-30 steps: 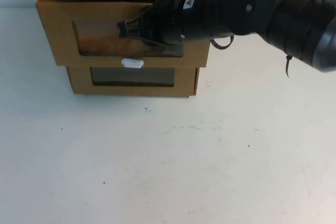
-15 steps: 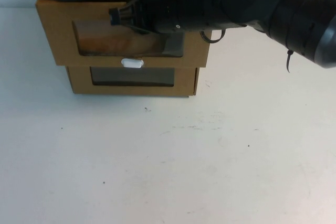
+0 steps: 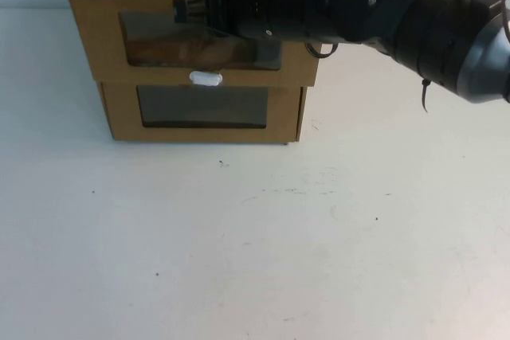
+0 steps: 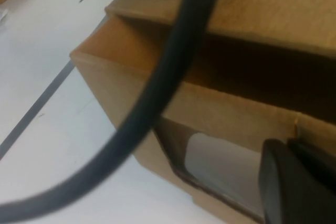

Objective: Close the shoe box
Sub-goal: Close the shoe box with your right arm

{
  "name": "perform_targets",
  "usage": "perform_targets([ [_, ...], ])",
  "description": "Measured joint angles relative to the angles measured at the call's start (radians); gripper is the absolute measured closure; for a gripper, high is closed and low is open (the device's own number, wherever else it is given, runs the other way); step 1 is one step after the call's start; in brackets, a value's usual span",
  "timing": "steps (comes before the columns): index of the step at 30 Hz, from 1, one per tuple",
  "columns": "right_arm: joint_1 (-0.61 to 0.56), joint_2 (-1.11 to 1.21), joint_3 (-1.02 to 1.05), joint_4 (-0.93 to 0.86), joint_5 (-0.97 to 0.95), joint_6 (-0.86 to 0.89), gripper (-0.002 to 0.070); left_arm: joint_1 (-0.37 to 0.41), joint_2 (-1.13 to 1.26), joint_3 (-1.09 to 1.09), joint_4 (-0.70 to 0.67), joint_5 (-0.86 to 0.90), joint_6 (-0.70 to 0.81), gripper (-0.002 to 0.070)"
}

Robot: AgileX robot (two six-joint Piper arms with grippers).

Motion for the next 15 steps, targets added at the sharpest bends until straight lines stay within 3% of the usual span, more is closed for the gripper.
perform_targets([
  [15,-0.002,0.051,0.000,0.000,-0.167,-0.001,0.0689,0.000,0.000,0.000,-0.001,0.000,0.000,0.0680],
])
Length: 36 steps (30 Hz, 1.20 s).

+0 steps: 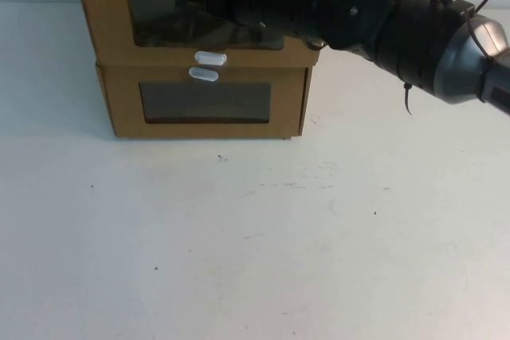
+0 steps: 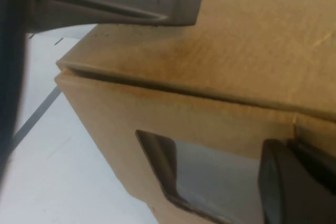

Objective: Close the shoe box
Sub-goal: Close the shoe box with your right arm

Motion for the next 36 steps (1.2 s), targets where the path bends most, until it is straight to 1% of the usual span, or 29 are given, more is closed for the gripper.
perform_targets([
  [4,0.000,0.009,-0.008,0.002,-0.010,-0.002,0.0689,0.000,0.000,0.000,-0.007,0.000,0.000,0.0680],
  [9,-0.006,0.056,-0.068,0.002,-0.012,-0.002,0.0689,0.000,0.000,0.000,-0.008,0.000,0.000,0.0680],
  [13,-0.006,0.080,-0.114,0.002,0.021,-0.002,0.0689,0.000,0.000,0.000,-0.008,0.000,0.000,0.0680],
  [20,-0.017,0.048,-0.135,-0.007,0.142,-0.002,0.0689,0.000,0.000,-0.002,-0.008,0.000,0.000,0.0680],
  [27,-0.019,-0.052,-0.139,-0.023,0.332,-0.002,0.0689,0.000,-0.037,-0.048,-0.006,0.002,0.000,0.0680],
  [32,-0.019,-0.128,-0.140,-0.127,0.475,0.043,0.0689,0.000,-0.130,-0.055,0.075,0.004,0.004,0.0680],
  [36,-0.019,-0.191,-0.140,-0.307,0.611,0.168,0.0689,0.018,-0.206,-0.057,0.114,0.014,0.004,0.0680],
])
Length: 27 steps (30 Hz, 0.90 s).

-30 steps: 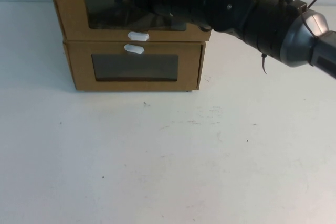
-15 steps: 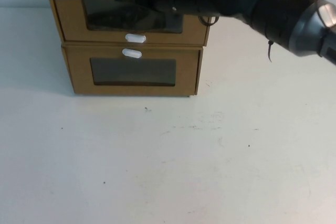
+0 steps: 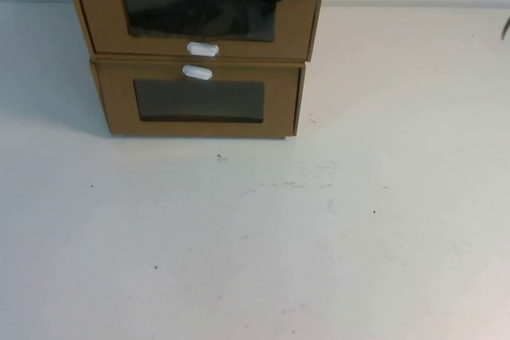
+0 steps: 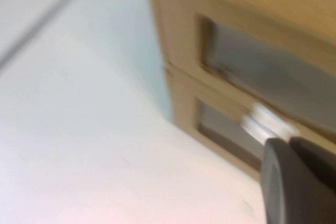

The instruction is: Close the shoe box

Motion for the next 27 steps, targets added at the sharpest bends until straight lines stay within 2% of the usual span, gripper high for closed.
perform_targets([
  [6,0.000,-0.154,0.087,-0.283,0.148,0.195,0.0689,0.078,-0.112,-0.004,0.002,0.002,-0.006,0.0680],
  [9,0.000,-0.300,0.222,-0.400,0.176,0.288,0.0689,0.104,-0.167,-0.004,0.002,0.002,-0.025,0.0680],
  [13,0.000,-0.534,0.455,-0.463,0.174,0.381,0.0689,0.111,-0.283,0.081,0.002,0.002,-0.029,0.0680],
  [18,0.000,-0.840,0.764,-0.480,0.142,0.481,0.0689,0.111,-0.508,0.368,-0.013,-0.030,0.023,0.0680],
  [22,0.000,-1.049,0.971,-0.478,0.100,0.527,0.0689,0.111,-0.732,0.696,-0.020,-0.161,0.100,0.0680],
  [27,0.000,-1.234,1.134,-0.478,0.065,0.555,0.0689,0.111,-1.046,1.151,-0.103,-0.364,0.223,0.0680],
])
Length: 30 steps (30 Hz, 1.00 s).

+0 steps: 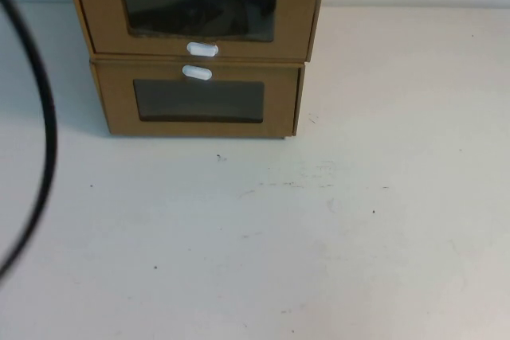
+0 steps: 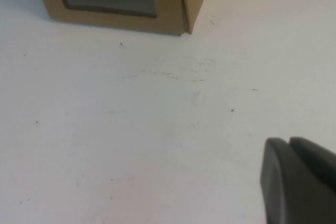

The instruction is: Close the shoe box

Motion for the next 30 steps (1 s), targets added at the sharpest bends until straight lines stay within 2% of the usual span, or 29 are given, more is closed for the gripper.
perform_targets([
  [8,0.000,-0.133,0.154,0.019,-0.060,0.004,0.0689,0.000,-0.491,0.620,-0.190,-0.271,0.270,0.0680],
  [14,0.000,-0.154,0.225,0.034,-0.180,0.004,0.0689,0.000,-0.802,0.888,-0.256,-0.430,0.363,0.0680],
  [18,0.000,-0.154,0.278,0.036,-0.320,0.006,0.0689,0.000,-0.867,1.019,-0.273,-0.524,0.391,0.0680],
  [24,0.000,-0.154,0.403,0.036,-0.636,0.008,0.0689,0.000,-0.866,1.197,-0.296,-0.644,0.402,0.0680],
  [30,0.000,-0.154,0.474,0.036,-0.751,0.008,0.0689,0.000,-0.866,1.294,-0.439,-0.833,0.406,0.0680],
])
